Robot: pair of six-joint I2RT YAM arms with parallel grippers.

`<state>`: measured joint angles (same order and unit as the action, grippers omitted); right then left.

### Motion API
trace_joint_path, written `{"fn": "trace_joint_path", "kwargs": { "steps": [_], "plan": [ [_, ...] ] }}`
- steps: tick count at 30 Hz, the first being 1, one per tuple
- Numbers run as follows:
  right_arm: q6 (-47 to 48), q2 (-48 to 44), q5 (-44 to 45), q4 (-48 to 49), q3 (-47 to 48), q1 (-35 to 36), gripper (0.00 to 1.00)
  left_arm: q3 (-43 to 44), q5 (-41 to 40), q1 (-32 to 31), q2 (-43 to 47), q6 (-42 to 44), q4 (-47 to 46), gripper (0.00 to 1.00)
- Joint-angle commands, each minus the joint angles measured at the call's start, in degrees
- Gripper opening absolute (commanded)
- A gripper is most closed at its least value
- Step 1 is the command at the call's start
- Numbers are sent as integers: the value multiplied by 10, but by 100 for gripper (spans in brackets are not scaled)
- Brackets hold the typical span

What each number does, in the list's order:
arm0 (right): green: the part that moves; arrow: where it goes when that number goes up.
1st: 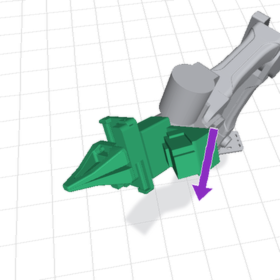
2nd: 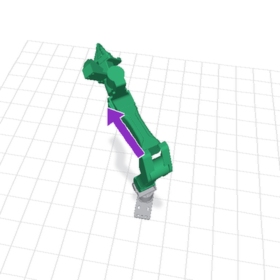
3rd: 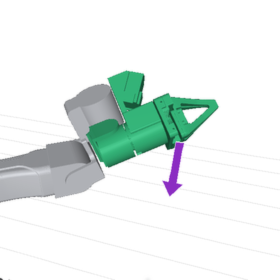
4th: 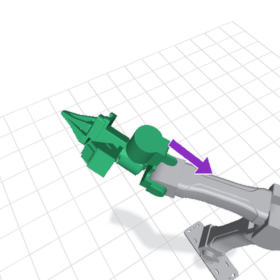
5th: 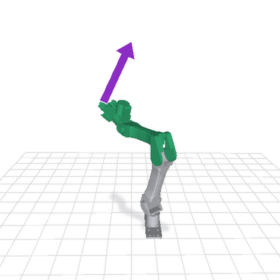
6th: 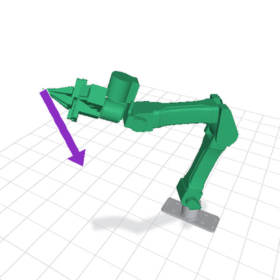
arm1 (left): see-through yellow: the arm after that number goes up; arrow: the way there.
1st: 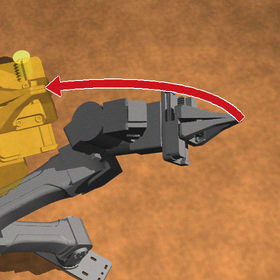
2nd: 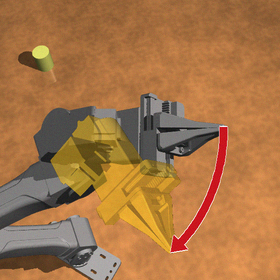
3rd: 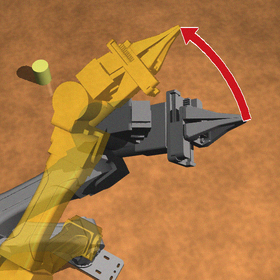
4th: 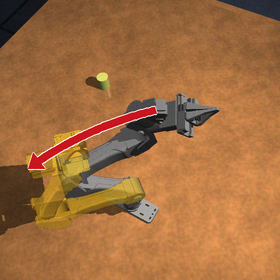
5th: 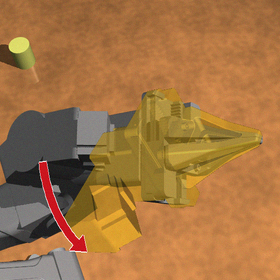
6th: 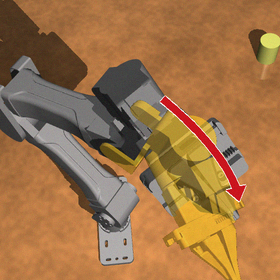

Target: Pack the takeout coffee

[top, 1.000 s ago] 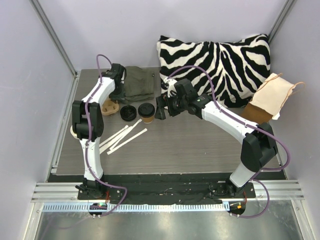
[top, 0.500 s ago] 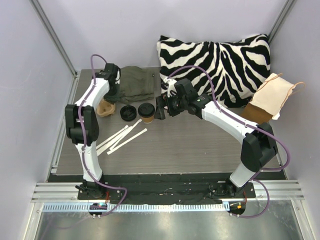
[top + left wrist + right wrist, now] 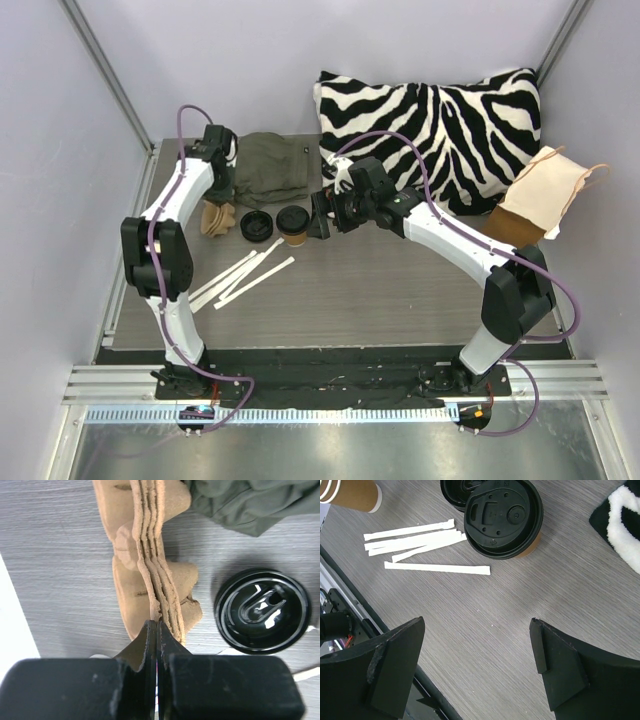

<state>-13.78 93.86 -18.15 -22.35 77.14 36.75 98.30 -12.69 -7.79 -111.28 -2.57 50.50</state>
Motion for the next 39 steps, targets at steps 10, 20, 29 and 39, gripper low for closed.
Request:
{"fn": "trace_joint_path", "kwargs": {
  "steps": [10,20,29,39],
  "plan": [
    [-15,3,-18,35,26,0,95,-14,-103,-7,76,90,-51,0],
    [-17,4,-20,39,23,0,95,-63,-155,-29,90,151,-99,0],
    [-16,1,-19,38,19,0,95,-172,-182,-77,102,237,-162,0],
    [-16,1,-21,39,18,0,95,-189,-169,-99,107,223,-167,0]
  ]
}}
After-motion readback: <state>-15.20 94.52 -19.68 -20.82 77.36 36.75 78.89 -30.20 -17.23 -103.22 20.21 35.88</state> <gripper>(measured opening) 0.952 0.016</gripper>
